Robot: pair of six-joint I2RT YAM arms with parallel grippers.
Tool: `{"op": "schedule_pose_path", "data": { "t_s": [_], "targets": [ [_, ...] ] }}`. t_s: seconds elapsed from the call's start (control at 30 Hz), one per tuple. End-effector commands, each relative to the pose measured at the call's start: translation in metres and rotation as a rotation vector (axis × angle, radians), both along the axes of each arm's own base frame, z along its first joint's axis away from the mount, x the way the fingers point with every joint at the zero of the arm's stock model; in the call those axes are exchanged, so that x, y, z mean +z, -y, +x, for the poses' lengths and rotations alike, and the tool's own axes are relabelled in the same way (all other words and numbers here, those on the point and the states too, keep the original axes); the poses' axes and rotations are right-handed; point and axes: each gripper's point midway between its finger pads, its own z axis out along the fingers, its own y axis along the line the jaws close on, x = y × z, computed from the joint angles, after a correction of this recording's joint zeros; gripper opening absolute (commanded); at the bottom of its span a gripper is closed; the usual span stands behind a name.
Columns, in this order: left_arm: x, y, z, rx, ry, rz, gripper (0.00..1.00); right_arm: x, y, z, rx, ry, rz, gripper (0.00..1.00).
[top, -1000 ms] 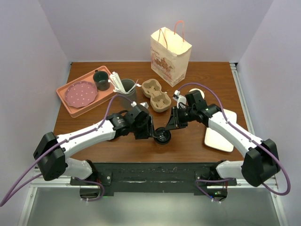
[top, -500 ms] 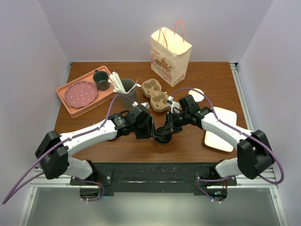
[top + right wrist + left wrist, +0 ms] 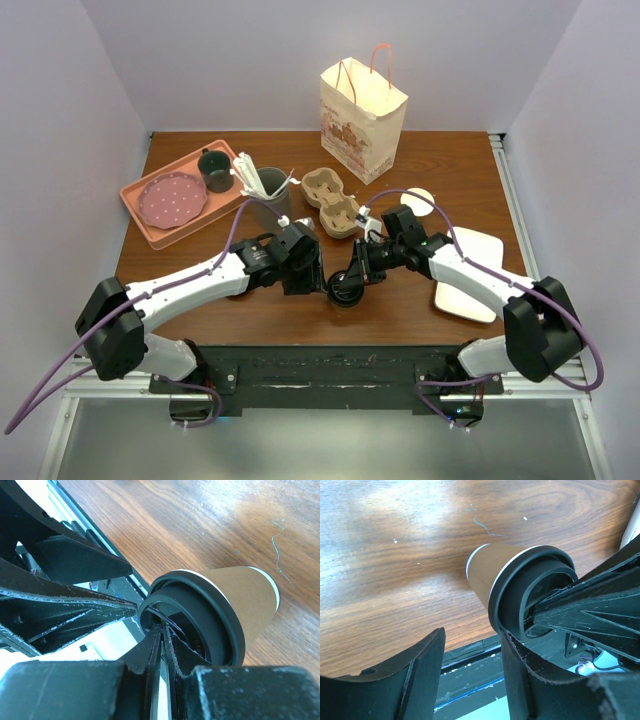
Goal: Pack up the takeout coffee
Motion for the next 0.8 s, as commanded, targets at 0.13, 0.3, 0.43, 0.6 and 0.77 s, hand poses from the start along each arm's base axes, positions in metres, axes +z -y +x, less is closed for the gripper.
{"op": "schedule_pose_path", "data": {
  "t_s": [0.13,0.3,0.43,0.6,0.77],
  "targets": [
    [0.005,0.001,0.011,-0.01,0.05,0.005,0.52,-0.043,0.024,-0.009,-0.048,-0.046,-0.16,0.11],
    [-0.001,0.0,0.013,-0.022,0.055,0.019,0.52,-0.042,0.025,-0.009,-0.063,-0.045,-0.157,0.11],
    [-0.006,0.002,0.013,-0.034,0.05,0.011,0.52,-0.043,0.025,-0.009,-0.069,-0.047,-0.158,0.11],
    [-0.007,0.003,0.015,-0.045,0.055,0.015,0.47,-0.044,0.026,-0.011,-0.081,-0.052,-0.157,0.11],
    [0.002,0.005,0.018,-0.056,0.067,0.005,0.42,-0.046,0.027,-0.011,-0.09,-0.057,-0.164,0.11]
  ]
}}
